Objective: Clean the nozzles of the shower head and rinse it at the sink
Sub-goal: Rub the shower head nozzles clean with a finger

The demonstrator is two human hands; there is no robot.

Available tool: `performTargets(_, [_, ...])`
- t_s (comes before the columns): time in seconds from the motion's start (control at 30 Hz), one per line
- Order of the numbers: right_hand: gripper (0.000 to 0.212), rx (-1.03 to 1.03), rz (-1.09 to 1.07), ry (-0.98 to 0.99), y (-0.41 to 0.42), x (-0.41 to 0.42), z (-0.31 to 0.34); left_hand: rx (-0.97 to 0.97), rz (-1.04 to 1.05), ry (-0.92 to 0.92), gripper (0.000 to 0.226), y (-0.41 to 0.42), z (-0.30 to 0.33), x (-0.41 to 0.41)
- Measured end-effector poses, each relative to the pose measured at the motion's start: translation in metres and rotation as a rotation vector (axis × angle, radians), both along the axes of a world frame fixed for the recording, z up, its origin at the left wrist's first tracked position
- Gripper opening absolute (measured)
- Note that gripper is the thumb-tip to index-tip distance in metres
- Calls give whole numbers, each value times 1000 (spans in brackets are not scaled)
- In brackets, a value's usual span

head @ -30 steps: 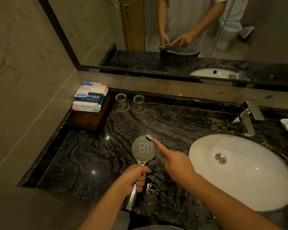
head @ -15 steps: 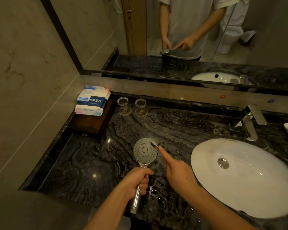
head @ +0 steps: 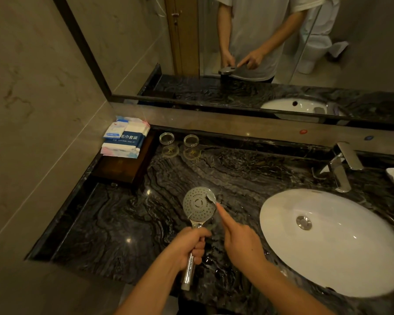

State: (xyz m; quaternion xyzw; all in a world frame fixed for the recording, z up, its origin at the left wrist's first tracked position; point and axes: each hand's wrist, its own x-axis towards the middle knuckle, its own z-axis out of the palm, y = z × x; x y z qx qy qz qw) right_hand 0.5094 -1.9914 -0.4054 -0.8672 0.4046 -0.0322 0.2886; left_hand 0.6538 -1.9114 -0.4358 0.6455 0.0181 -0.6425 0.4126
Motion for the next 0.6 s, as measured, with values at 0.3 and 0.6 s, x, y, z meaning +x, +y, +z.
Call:
performTargets(0.3, [74, -25, -41, -45, -12, 7, 0, -16, -17, -15, 36, -6, 7, -4])
performTargets(0.6, [73, 28, -67, -55, 8, -7, -4, -3, -14, -7, 37, 1, 1, -4])
